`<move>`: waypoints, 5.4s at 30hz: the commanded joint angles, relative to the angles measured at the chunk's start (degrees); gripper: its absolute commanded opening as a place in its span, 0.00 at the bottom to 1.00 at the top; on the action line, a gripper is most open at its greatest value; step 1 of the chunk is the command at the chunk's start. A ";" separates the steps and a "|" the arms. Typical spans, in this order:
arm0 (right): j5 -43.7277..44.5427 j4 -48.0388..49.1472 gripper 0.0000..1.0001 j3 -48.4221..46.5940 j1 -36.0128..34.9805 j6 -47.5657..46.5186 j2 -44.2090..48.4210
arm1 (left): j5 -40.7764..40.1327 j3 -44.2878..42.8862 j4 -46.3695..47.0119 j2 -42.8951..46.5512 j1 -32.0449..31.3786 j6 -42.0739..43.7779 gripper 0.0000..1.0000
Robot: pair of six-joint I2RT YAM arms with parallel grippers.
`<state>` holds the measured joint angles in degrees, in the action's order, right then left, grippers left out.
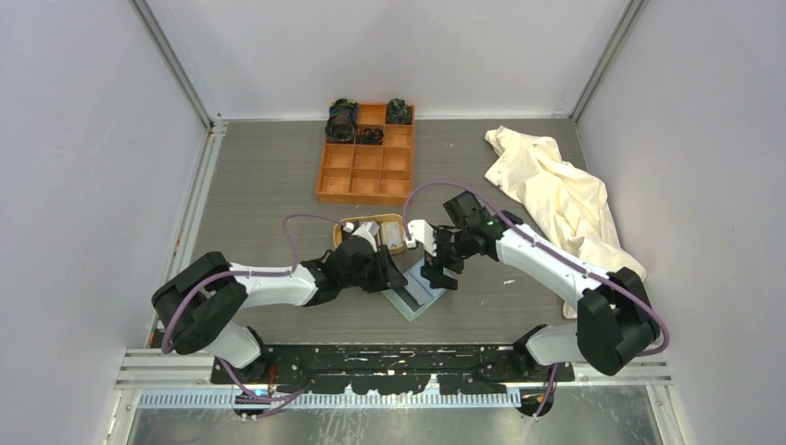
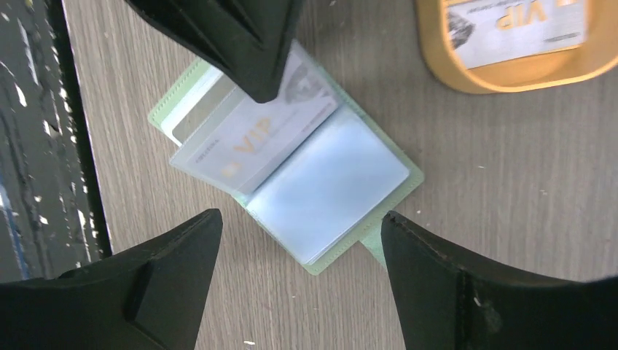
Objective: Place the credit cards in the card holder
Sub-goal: Insert the credit card into the card holder, then pick up the credit card from the storage box.
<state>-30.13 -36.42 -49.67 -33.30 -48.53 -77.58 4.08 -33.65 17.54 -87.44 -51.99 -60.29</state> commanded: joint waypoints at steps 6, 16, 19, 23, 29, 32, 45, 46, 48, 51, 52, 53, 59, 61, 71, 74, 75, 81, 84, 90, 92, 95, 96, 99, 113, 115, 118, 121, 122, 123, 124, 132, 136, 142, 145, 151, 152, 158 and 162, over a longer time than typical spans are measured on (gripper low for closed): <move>-12.48 -1.73 0.65 -4.17 -0.05 10.29 1.04 | 1.19 0.68 -12.20 4.78 0.30 6.55 0.40; -2.78 -1.79 0.28 -10.17 -6.41 21.31 -16.37 | -0.61 4.91 -10.35 8.36 0.31 5.43 0.33; -1.34 -1.90 0.26 -10.94 -7.88 21.59 -18.36 | -3.33 7.08 -11.60 14.68 0.30 5.55 0.36; 0.39 -1.55 0.26 -11.13 -11.22 21.58 -19.49 | -5.70 11.41 -12.44 22.49 0.52 3.67 0.42; 2.65 -2.97 0.25 -13.21 -12.51 21.98 -21.28 | -6.52 16.73 -9.41 26.36 0.66 0.14 0.37; -1.51 -5.10 0.26 -14.22 -10.93 19.95 -18.79 | -6.19 16.52 -7.88 25.91 1.05 0.95 0.38; -6.90 3.81 0.99 -17.63 3.84 25.55 -3.62 | 5.78 7.33 -14.93 31.06 19.45 14.97 0.67; -10.41 3.72 0.99 -20.24 4.97 31.06 -6.75 | 7.15 6.76 -15.65 31.10 21.45 15.99 0.71; -19.13 -2.75 0.99 -30.89 5.60 35.94 -15.24 | 11.27 6.12 -16.25 30.96 26.00 17.02 0.79; -20.29 -2.25 0.85 -36.27 3.61 43.89 -23.13 | 16.81 6.62 -15.03 30.64 32.84 16.80 0.86; -16.68 4.37 0.85 -33.88 3.06 48.42 -22.84 | 18.39 7.00 -14.58 30.32 33.97 16.57 0.88; -13.20 10.91 0.85 -31.16 2.64 53.30 -22.47 | 19.83 7.43 -14.09 29.97 36.00 16.53 0.89; -5.58 19.47 0.60 -31.37 1.35 69.57 -29.20 | 23.40 10.68 -8.90 26.77 40.10 15.66 0.81; -3.29 19.62 0.56 -32.08 0.36 71.04 -31.50 | 23.17 10.84 -8.01 25.48 40.10 15.60 0.73; 5.45 14.42 0.44 -38.04 -0.86 71.67 -40.23 | 21.02 7.71 -7.80 17.82 40.12 17.92 0.61; 3.86 14.27 0.43 -38.69 -0.89 72.09 -41.56 | 21.37 5.94 -7.00 14.41 40.09 18.58 0.59; 3.17 14.43 0.42 -38.70 -0.89 72.48 -41.82 | 21.63 5.42 -6.69 13.23 40.12 18.70 0.58; -3.59 17.13 0.31 -37.99 -0.92 75.58 -42.27 | 23.87 2.38 -4.86 7.37 40.08 18.98 0.48; -6.57 18.52 0.27 -37.74 -0.89 77.11 -41.91 | 24.96 1.81 -3.92 5.19 40.09 18.94 0.46; -10.51 22.30 0.27 -36.53 -0.89 81.38 -42.31 | 26.77 1.41 -1.92 2.88 40.09 18.23 0.42; -9.95 22.13 0.29 -36.62 -0.88 81.66 -43.05 | 27.23 1.33 -1.57 2.65 40.09 18.03 0.42; -6.85 19.04 0.32 -37.76 -0.89 80.03 -44.41 | 27.68 1.34 -1.33 2.53 40.12 17.93 0.41; -6.26 18.54 0.33 -38.00 -0.87 79.73 -44.77 | 27.73 1.35 -1.29 2.54 40.07 17.93 0.41; -6.99 18.52 0.41 -38.30 -0.93 80.19 -45.78 | 27.88 1.38 -1.26 2.60 40.03 17.84 0.41; -17.08 28.01 0.40 -36.66 -0.47 88.54 -47.10 | 28.48 1.39 0.30 1.94 39.28 16.70 0.39; -16.60 27.83 0.38 -36.43 -0.08 88.40 -46.38 | 28.56 1.46 0.15 2.31 39.30 16.64 0.39; -16.45 27.59 0.37 -36.16 0.72 88.23 -45.64 | 28.53 1.45 -0.21 2.91 39.30 16.70 0.39; -16.54 27.48 0.36 -35.79 1.44 88.20 -44.98 | 28.52 1.56 -0.44 3.19 39.28 16.70 0.38; -16.55 27.46 0.36 -35.64 1.54 88.14 -44.73 | 28.53 1.61 -0.48 3.28 39.28 16.70 0.38; -16.54 27.42 0.35 -35.59 1.69 88.00 -44.56 | 28.53 1.61 -0.53 3.33 39.26 16.70 0.38; -16.66 27.25 0.34 -35.58 1.82 87.93 -44.45 | 28.45 1.64 -0.57 3.40 39.31 16.70 0.38; -17.26 26.93 0.34 -35.20 3.01 87.65 -43.35 | 28.35 1.99 -1.10 4.04 39.30 16.87 0.38; -17.48 26.86 0.32 -34.65 3.55 87.46 -43.08 | 28.43 2.08 -1.08 4.10 39.33 16.83 0.38; -17.74 26.93 0.29 -33.72 3.86 87.30 -42.45 | 28.33 2.30 -1.75 5.16 39.28 17.03 0.38; -17.83 26.76 0.29 -33.40 4.11 87.24 -41.98 | 28.18 2.47 -2.30 5.74 39.33 17.22 0.38; -18.12 26.84 0.26 -32.63 4.63 87.21 -41.20 | 28.05 2.65 -2.59 6.34 39.33 17.23 0.38; -18.19 26.85 0.26 -32.53 4.73 87.21 -41.09 | 27.98 2.64 -2.64 6.46 39.29 17.21 0.38; -18.04 26.80 0.24 -31.78 5.48 87.04 -40.38 | 27.87 2.91 -3.36 7.43 39.33 17.29 0.38; -17.53 26.05 0.23 -31.46 5.78 86.50 -40.23 | 27.87 3.04 -3.64 8.04 39.33 17.23 0.38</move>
<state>-46.41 -11.25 -81.08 -27.83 38.85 -122.30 30.68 -30.20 12.21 -81.80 -12.36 -43.22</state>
